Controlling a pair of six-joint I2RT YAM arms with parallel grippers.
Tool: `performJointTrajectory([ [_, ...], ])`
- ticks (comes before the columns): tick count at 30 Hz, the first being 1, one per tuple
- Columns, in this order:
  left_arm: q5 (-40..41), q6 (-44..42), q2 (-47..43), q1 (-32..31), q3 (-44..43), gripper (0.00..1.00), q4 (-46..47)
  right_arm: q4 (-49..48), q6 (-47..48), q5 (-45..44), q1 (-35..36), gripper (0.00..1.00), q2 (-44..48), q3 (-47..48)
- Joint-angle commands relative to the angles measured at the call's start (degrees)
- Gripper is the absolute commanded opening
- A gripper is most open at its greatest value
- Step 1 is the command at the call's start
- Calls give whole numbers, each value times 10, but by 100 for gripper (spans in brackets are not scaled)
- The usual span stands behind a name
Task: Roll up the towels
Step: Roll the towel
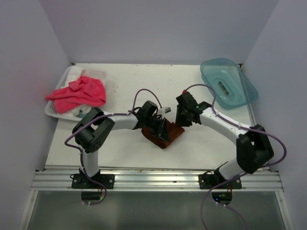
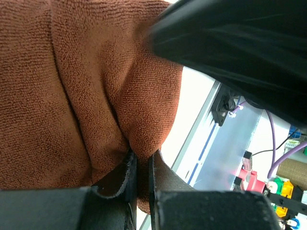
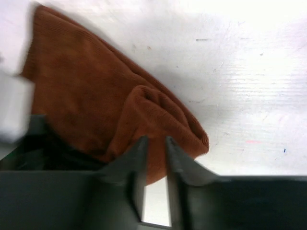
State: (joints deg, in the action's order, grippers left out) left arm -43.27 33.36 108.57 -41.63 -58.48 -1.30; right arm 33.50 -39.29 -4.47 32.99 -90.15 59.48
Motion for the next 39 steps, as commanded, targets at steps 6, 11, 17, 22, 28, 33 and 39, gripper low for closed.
performJointTrajectory([
  [6, -23, 20, -25, 6, 8, 0, 40, 6, -75, -39, -1, 60, 146, -49],
  [11, -31, 24, -26, 6, 12, 0, 51, -28, -120, -17, -1, 69, 147, -95],
  [17, -31, 21, -31, 8, 16, 0, 57, -81, -149, 28, -1, 70, 120, -125],
  [22, -38, 18, -29, 9, 27, 0, 64, -105, -160, 22, -2, 62, 83, -125],
  [28, -37, -5, -32, 10, 31, 0, 48, -107, -158, 18, -7, 42, 55, -111],
  [33, -37, -9, -32, 11, 35, 0, 48, -90, -145, 3, -10, 50, 28, -97],
  [39, -35, -10, -34, 12, 34, 0, 50, -97, -152, 14, -10, 57, 15, -104],
])
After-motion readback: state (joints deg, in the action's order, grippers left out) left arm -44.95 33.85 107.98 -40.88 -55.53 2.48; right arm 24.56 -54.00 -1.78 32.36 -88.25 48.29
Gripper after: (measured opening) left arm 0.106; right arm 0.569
